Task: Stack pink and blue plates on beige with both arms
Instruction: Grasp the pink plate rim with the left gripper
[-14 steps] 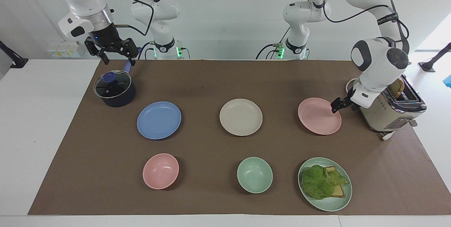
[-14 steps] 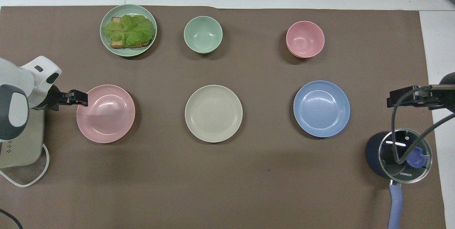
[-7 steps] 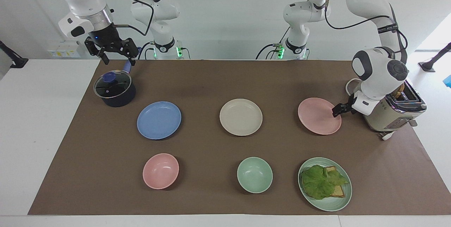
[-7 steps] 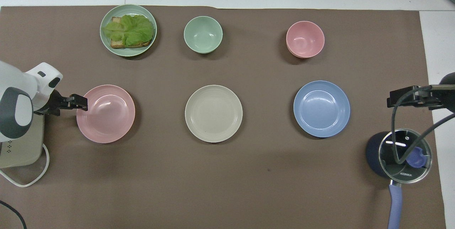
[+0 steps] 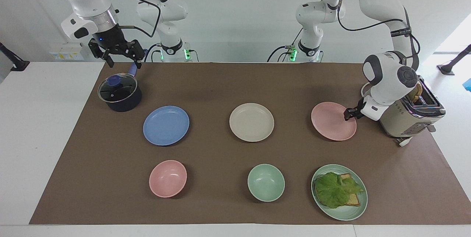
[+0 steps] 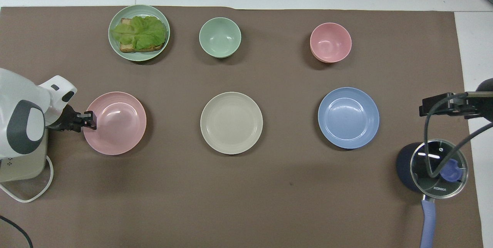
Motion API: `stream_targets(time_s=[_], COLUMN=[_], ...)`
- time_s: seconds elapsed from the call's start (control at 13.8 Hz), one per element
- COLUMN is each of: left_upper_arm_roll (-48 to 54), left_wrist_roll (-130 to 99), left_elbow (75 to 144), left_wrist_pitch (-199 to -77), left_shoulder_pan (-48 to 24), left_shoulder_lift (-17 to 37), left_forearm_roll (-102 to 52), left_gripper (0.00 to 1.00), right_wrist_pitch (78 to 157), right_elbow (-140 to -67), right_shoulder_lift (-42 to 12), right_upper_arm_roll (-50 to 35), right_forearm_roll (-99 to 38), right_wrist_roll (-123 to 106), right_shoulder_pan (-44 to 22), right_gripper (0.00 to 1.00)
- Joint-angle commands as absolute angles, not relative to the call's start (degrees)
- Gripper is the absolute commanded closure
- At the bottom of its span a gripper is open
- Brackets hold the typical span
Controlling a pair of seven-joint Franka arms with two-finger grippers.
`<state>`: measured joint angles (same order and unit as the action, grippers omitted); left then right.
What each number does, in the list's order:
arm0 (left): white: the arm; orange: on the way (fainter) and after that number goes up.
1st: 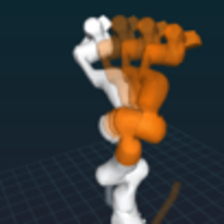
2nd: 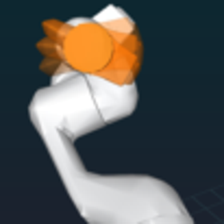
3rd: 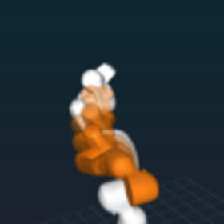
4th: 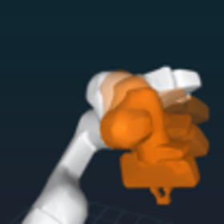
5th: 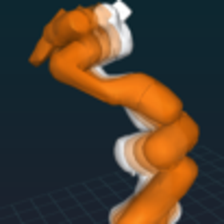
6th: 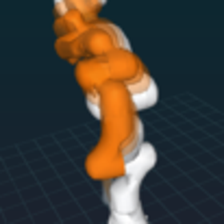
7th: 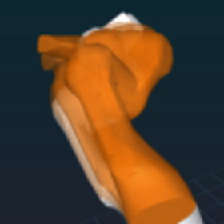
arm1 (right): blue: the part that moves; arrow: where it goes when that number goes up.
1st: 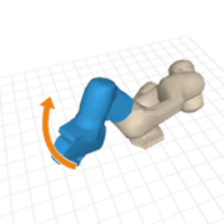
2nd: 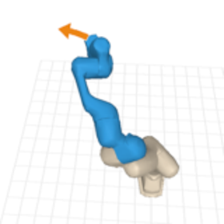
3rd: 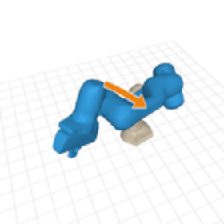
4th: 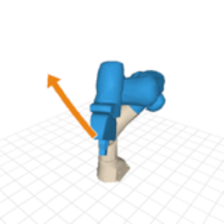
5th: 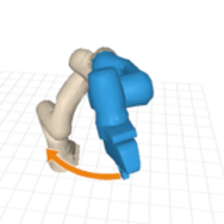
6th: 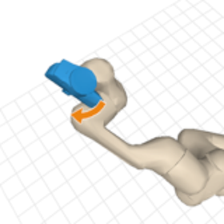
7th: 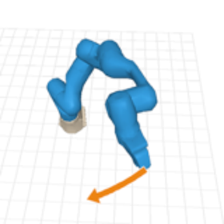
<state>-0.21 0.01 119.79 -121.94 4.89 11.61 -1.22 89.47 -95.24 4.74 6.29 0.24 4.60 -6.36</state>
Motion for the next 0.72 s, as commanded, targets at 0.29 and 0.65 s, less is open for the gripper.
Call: stream_targets(time_s=[0.29,0.65], left_upper_arm_roll=[-0.2,0.4], left_wrist_roll=[0.4,0.1], left_elbow=[119.3,109.1], left_wrist_pitch=[-118.0,-103.5], left_shoulder_pan=[4.5,3.2], left_shoulder_lift=[10.6,10.2], left_forearm_roll=[-1.4,-5.9], left_gripper=[1.0,1.0], right_wrist_pitch=[89.4,89.4], right_elbow=[-94.2,-94.2], right_shoulder_lift=[4.0,4.0], right_upper_arm_roll=[6.1,6.1], right_forearm_roll=[-0.6,-0.6], right_wrist_roll=[3.6,3.6], right_shoulder_pan=[-5.6,-5.6], right_gripper=[0.0,0.0])
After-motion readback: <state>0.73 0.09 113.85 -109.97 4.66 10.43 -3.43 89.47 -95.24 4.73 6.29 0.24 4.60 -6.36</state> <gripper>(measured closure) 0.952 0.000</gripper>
